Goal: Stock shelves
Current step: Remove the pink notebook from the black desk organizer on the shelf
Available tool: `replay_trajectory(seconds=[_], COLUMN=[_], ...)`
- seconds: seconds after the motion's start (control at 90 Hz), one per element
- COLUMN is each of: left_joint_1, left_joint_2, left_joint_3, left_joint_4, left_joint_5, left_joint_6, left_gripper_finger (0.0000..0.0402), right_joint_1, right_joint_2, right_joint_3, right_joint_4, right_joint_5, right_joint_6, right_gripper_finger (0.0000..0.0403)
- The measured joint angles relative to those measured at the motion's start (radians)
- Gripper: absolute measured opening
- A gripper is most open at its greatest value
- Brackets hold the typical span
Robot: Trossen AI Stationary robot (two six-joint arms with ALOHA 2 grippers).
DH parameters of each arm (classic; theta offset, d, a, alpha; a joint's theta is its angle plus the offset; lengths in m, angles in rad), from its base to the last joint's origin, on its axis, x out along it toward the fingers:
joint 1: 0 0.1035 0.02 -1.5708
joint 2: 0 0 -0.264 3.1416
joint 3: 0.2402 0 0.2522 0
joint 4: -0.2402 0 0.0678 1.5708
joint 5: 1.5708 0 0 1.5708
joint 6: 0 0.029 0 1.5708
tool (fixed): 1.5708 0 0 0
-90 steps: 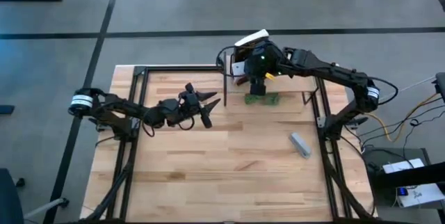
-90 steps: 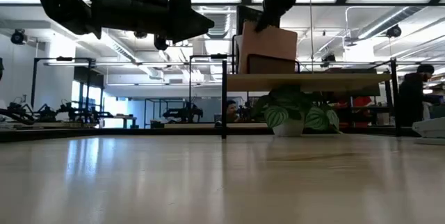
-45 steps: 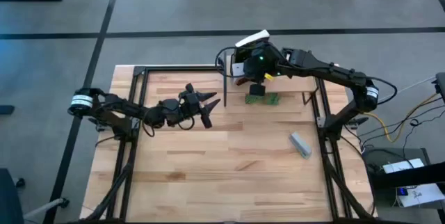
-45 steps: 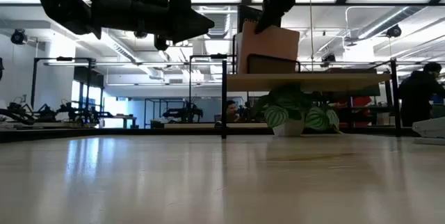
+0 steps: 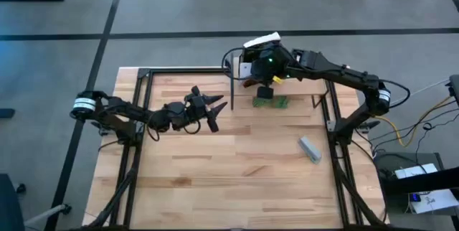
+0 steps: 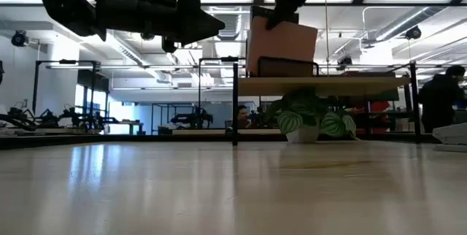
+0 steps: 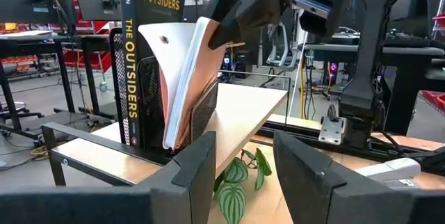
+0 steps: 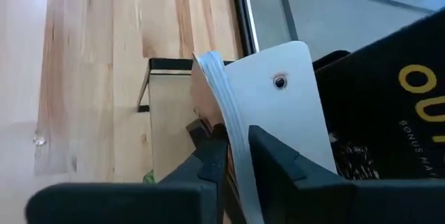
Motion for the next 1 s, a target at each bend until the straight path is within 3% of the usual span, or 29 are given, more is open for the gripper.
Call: replay_trajectory(seconds=[0.544, 1.0], left_joint_1=[0.0, 0.0], left_joint_2=[0.0, 0.0], left_joint_3=[0.0, 0.0], left_joint_4=[-0.003, -0.003], left_joint_5=[-0.003, -0.002], left_joint_6=[0.0, 0.0], left_gripper_finger=[0.0128, 0.0128], right_joint_1=[0.081, 0.101], right_joint_2=[-0.002, 0.0], right_joint_3=[0.168, 0.189], right_joint_4=[-0.062, -0.107], right_joint_5=[0.027, 0.062], right_joint_6=[0.024, 0.064], right_gripper_finger=[0.0023, 0.0019])
